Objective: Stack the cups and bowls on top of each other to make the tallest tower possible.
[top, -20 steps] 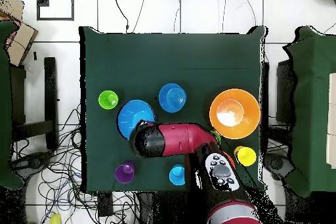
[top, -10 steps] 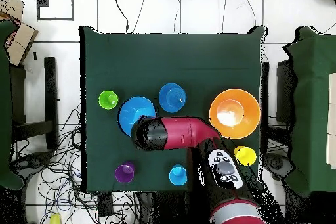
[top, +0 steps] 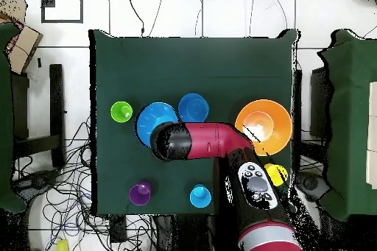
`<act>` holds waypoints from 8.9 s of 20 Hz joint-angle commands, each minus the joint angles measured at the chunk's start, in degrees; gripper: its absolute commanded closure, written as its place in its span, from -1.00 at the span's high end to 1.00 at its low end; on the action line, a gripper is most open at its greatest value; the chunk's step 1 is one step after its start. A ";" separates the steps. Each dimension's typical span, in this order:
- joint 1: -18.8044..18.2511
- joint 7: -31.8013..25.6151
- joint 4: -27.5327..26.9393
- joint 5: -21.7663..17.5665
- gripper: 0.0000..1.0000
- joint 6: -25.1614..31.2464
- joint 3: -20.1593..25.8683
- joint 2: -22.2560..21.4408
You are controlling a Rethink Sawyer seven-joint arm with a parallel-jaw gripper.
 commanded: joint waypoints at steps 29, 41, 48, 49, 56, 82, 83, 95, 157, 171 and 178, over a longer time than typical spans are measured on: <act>-4.39 -6.33 -9.99 -0.96 -1.00 9.77 6.98 3.30; -4.20 -6.40 -17.92 -0.84 -1.00 16.20 6.20 6.11; -6.32 -7.77 -16.91 -0.61 -1.00 17.52 6.70 4.89; -6.62 -7.74 -16.43 -0.54 -1.00 17.27 6.76 4.69; -7.69 -7.84 -14.10 -0.46 -1.00 17.04 7.25 2.87; -10.17 -6.88 -9.56 -3.46 -1.00 8.02 7.52 6.24; -10.16 -6.80 -9.59 -3.55 -1.00 7.84 7.48 6.40; -9.93 -6.44 -9.03 -3.91 -1.00 5.76 7.05 6.86; -10.65 -6.21 -10.67 -5.93 -1.00 2.87 7.61 8.95; -10.25 -6.10 -11.28 -6.61 -1.00 1.96 7.28 9.65; -10.21 -6.20 -11.81 -6.52 -1.00 2.30 7.28 9.83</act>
